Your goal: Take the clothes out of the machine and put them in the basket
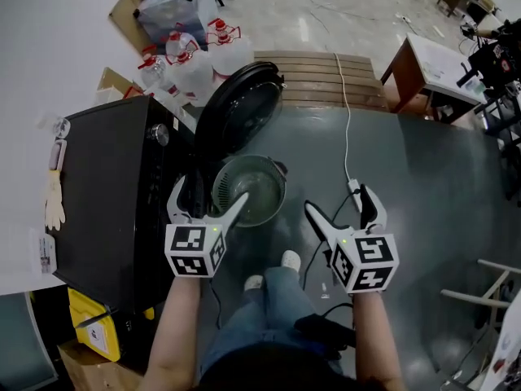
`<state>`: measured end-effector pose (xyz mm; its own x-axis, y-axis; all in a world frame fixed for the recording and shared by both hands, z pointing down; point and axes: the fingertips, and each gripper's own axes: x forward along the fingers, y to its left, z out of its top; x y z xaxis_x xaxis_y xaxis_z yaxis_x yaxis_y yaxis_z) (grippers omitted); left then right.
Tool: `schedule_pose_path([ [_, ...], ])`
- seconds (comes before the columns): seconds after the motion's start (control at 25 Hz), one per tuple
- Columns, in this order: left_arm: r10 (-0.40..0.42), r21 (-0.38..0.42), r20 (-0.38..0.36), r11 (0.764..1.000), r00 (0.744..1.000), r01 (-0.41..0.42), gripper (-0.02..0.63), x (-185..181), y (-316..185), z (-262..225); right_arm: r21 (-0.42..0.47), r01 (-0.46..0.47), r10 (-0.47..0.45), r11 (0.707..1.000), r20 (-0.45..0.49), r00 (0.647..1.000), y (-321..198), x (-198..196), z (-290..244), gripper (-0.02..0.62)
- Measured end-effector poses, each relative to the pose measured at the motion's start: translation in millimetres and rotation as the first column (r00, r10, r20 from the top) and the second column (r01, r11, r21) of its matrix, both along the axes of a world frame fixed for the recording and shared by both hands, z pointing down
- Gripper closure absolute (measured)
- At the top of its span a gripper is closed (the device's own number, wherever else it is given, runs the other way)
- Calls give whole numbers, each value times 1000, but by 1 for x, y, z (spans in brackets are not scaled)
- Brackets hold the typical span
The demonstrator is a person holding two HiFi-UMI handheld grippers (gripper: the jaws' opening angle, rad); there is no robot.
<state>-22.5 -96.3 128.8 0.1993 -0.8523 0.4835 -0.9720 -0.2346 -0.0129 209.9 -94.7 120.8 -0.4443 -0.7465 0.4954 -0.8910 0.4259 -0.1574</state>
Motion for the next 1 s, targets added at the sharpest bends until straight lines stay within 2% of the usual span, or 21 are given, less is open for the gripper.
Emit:
schedule_pose_path([
  [0.12, 3, -26, 11, 1000, 1000, -3, 40, 5, -5, 21, -29, 42, -42, 999, -1, 999, -9, 2, 22, 78],
  [0.24, -1, -45, -14, 999, 1000, 1, 40, 8, -6, 44, -38, 102, -102, 994, 1, 995, -16, -8, 44, 78],
  [0.56, -15, -89, -44, 996, 999, 11, 40, 1, -8, 116, -100, 232, -239, 968, -67, 969, -12, -44, 125, 78],
  [0.84, -7, -124, -6, 992, 1000, 7, 40, -27, -5, 185, -127, 218, -228, 968, -74, 971, -11, -78, 192, 78],
  [1.0, -19, -139, -9, 990, 1000, 17, 41, -40, 0, 226, -153, 165, -176, 974, -60, 983, -11, -88, 231, 78],
])
